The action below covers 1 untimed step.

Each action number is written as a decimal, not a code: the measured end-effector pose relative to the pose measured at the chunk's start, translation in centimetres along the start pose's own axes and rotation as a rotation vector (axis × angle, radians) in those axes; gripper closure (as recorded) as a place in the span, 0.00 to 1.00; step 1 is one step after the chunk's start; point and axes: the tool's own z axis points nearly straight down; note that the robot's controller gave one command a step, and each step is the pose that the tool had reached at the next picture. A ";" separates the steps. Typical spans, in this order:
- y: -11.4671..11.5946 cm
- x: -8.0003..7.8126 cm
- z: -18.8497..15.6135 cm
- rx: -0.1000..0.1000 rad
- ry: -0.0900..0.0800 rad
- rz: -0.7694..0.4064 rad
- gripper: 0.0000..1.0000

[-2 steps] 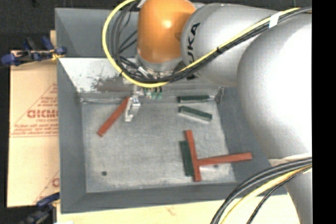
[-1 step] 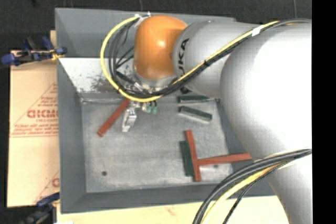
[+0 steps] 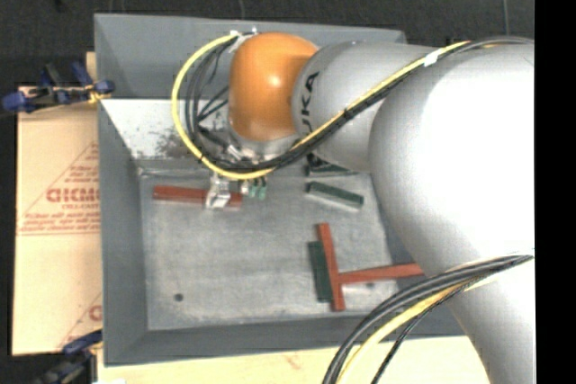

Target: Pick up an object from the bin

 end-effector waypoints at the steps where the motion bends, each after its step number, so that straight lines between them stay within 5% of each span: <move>1: 0.0 0.0 0.0 -0.001 0.000 0.000 1.00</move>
Offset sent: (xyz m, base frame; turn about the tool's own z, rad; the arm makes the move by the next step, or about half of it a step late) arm -0.0234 -0.0029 0.1792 0.0215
